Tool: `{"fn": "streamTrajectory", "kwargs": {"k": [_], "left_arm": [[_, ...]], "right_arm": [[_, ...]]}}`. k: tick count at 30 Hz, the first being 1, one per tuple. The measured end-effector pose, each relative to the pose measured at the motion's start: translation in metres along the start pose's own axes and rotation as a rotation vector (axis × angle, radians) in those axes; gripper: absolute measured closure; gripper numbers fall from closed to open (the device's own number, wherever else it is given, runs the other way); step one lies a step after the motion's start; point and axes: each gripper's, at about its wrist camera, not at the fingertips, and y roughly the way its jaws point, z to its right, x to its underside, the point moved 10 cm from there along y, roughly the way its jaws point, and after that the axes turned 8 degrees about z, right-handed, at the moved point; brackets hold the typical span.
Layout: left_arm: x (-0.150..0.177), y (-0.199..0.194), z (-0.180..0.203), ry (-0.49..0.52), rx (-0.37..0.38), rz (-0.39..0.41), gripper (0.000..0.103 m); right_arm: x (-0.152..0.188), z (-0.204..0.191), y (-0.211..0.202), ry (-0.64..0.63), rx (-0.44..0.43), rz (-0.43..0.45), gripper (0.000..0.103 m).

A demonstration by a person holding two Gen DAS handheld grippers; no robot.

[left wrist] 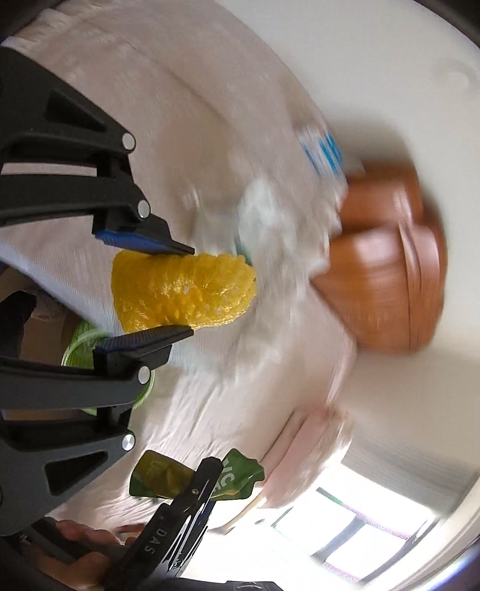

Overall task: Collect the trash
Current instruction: 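Carry the yellow net and green chip bag over the wastebasket with both tools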

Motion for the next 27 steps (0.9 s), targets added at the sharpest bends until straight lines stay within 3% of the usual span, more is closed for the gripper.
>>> {"fn": "streamTrajectory", "kwargs": {"k": [5,11,22,27], "left_arm": [[0.000,0.012,0.088,0.128,0.141,-0.013,0.067],[0.007,0.019,0.161,0.241,0.248,-0.026,0.067],[0.020,0.037,0.223,0.343,0.336,-0.076,0.067],[0.055,0.076,0.244,0.375,0.342,-0.171,0.067]], "right_arm": [[0.009,0.077,-0.034,0.113,0.130,0.046,0.064],[0.021,0.121,-0.061,0.186,0.205,0.082,0.064],[0.029,0.170,-0.092,0.252,0.274,0.116,0.064],[0.034,0.179,-0.094,0.268,0.277,0.112,0.064]]}}
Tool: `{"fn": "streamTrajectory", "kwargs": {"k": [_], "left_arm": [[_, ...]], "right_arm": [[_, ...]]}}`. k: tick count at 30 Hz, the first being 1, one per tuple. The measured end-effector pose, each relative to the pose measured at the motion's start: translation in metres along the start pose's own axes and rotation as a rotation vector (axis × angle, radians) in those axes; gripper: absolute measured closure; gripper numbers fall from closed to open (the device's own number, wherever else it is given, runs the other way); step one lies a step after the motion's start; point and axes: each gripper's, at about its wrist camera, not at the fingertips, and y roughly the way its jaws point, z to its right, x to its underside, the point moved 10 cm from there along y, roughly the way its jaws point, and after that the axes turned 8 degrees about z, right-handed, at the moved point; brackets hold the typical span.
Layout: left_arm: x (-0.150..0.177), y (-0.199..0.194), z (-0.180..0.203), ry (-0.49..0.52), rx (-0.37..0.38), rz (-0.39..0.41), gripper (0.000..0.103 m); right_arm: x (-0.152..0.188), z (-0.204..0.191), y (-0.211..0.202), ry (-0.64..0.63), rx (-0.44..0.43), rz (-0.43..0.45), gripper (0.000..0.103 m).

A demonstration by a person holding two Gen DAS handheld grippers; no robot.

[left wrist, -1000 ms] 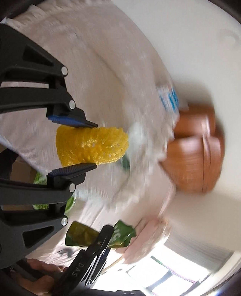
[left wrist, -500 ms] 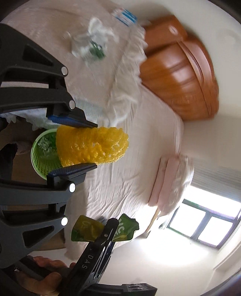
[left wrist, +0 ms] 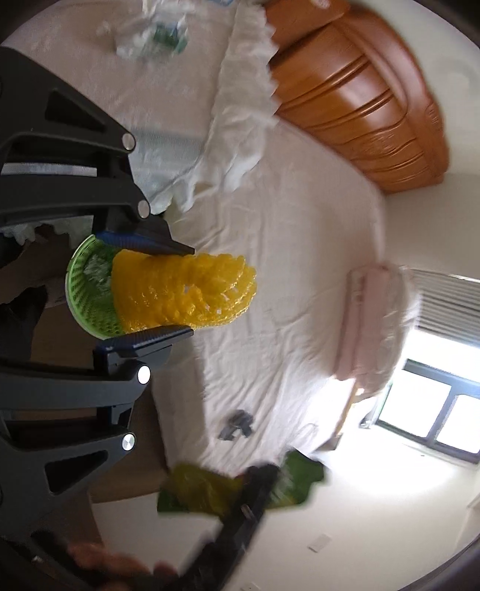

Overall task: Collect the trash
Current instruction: 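Carry the yellow net and green chip bag over the wastebasket with both tools, then open the left tool over the basket while right tool releases the chip bag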

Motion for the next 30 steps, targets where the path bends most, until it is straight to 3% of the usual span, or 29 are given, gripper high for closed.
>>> {"fn": "streamTrajectory", "kwargs": {"k": [2,7,11,13,18,30], "left_arm": [[0.019,0.027,0.004,-0.005,0.000,-0.068,0.065],[0.067,0.083,0.013,-0.022,0.017,-0.251,0.030],[0.082,0.094,0.017,-0.027,0.012,-0.297,0.021],[0.081,0.091,0.019,-0.027,0.011,-0.288,0.013],[0.065,0.080,0.017,-0.025,-0.006,-0.239,0.008],[0.016,0.029,-0.005,-0.039,-0.074,-0.094,0.008]], "right_arm": [[0.003,0.002,0.002,-0.001,0.002,-0.008,0.064],[0.013,0.009,0.011,0.012,0.007,-0.043,0.064],[0.020,0.015,0.016,0.028,0.010,-0.064,0.064],[0.022,0.018,0.017,0.037,0.015,-0.070,0.064],[0.025,0.024,0.017,0.058,0.026,-0.077,0.064],[0.029,0.022,0.028,0.056,0.012,-0.099,0.064]]}}
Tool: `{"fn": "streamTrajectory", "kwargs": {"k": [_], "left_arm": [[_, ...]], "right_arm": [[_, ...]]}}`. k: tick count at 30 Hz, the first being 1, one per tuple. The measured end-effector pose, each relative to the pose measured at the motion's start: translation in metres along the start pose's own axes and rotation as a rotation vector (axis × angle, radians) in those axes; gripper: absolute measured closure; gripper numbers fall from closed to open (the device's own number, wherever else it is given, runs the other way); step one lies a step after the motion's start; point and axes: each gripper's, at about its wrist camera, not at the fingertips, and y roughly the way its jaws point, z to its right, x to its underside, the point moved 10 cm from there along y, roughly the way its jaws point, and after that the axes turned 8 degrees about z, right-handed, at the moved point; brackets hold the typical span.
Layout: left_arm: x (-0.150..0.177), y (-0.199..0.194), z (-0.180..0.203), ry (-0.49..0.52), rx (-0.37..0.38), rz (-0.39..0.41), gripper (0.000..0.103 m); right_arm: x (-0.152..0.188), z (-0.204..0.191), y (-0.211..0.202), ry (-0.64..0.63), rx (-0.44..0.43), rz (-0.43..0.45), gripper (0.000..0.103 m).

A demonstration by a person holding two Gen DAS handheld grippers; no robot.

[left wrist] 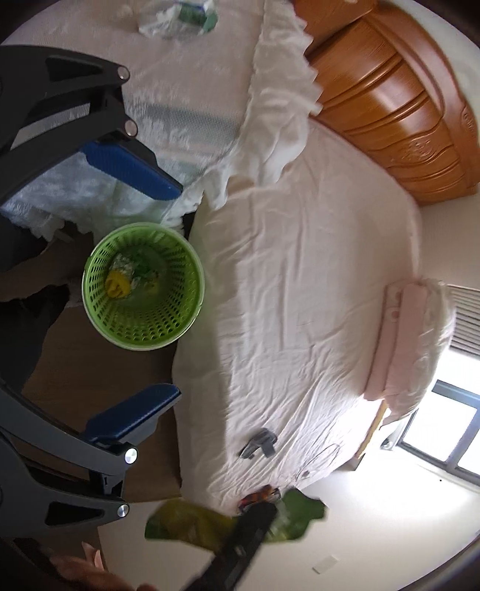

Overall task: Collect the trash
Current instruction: 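Open the left tool over the basket while right tool releases the chip bag, then swing both tools back over the bottle and tissue on the bed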

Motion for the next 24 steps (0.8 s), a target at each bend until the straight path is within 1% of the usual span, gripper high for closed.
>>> {"fn": "streamTrajectory", "kwargs": {"k": [3,8,9,11,12,13,14,17,22,24], "left_arm": [[-0.001,-0.017,-0.012,0.002,-0.020,0.017,0.008],[0.007,-0.042,-0.045,-0.038,-0.076,0.040,0.008],[0.008,-0.046,-0.052,-0.052,-0.087,0.041,0.008],[0.012,-0.053,-0.070,-0.093,-0.109,0.043,0.008],[0.013,-0.056,-0.076,-0.113,-0.116,0.042,0.008],[0.015,-0.057,-0.083,-0.132,-0.124,0.041,0.008],[0.017,-0.059,-0.090,-0.155,-0.132,0.040,0.008],[0.022,-0.063,-0.105,-0.197,-0.149,0.038,0.008],[0.028,-0.068,-0.114,-0.219,-0.160,0.046,0.008],[0.026,-0.071,-0.115,-0.217,-0.161,0.055,0.008]], "right_arm": [[0.017,-0.001,0.024,-0.004,-0.008,-0.053,0.064],[0.074,-0.007,0.075,0.006,-0.027,-0.214,0.063],[0.087,-0.008,0.085,0.008,-0.033,-0.250,0.061],[0.110,-0.012,0.101,0.015,-0.045,-0.313,0.040],[0.116,-0.013,0.105,0.016,-0.046,-0.330,0.035],[0.122,-0.014,0.107,0.018,-0.041,-0.345,0.027],[0.126,-0.015,0.110,0.018,-0.038,-0.356,0.023],[0.129,-0.018,0.110,0.021,-0.041,-0.365,0.019],[0.108,-0.023,0.101,0.024,-0.038,-0.320,0.012],[0.096,-0.027,0.096,0.019,-0.040,-0.299,0.011]]}}
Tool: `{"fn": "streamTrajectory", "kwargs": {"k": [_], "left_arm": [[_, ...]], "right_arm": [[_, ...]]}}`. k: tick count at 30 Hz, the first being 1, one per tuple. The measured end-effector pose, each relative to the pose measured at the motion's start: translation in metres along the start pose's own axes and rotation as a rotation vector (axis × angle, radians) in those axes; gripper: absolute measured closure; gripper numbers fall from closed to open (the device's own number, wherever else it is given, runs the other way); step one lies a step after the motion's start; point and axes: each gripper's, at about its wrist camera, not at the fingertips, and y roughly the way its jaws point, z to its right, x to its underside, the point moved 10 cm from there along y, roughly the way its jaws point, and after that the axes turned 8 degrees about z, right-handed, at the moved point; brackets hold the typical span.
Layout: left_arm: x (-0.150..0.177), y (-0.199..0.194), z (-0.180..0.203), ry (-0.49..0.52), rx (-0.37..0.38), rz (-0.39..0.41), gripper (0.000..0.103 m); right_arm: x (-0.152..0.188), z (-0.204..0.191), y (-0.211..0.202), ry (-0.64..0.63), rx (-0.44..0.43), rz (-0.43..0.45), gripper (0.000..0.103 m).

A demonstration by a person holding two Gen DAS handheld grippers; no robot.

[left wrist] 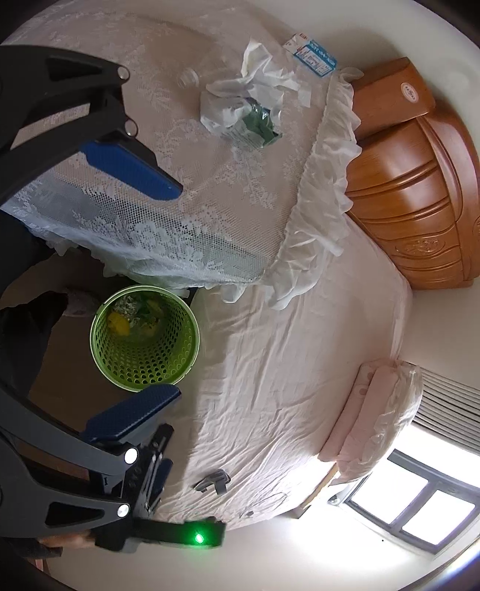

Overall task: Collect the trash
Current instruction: 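Swing both tools back over the bottle and tissue on the bed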

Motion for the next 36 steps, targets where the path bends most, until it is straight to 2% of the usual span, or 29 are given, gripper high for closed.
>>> {"fn": "streamTrajectory", "kwargs": {"k": [8,15,22,27,36], "left_arm": [[-0.014,-0.015,-0.016,-0.022,-0.019,0.044,0.008],[-0.023,-0.037,-0.054,-0.089,-0.075,0.101,0.008],[-0.016,-0.063,-0.111,-0.198,-0.169,0.145,0.008],[0.002,-0.086,-0.151,-0.283,-0.254,0.164,0.008],[0.040,-0.108,-0.201,-0.416,-0.353,0.156,0.008]], "right_arm": [[-0.043,-0.043,-0.054,-0.101,-0.027,0.129,0.003],[-0.067,-0.107,-0.084,-0.226,-0.115,0.193,0.003],[-0.066,-0.174,-0.080,-0.347,-0.211,0.180,0.003],[-0.054,-0.221,-0.072,-0.434,-0.290,0.151,0.003],[-0.036,-0.270,-0.064,-0.538,-0.364,0.110,0.003]]}}
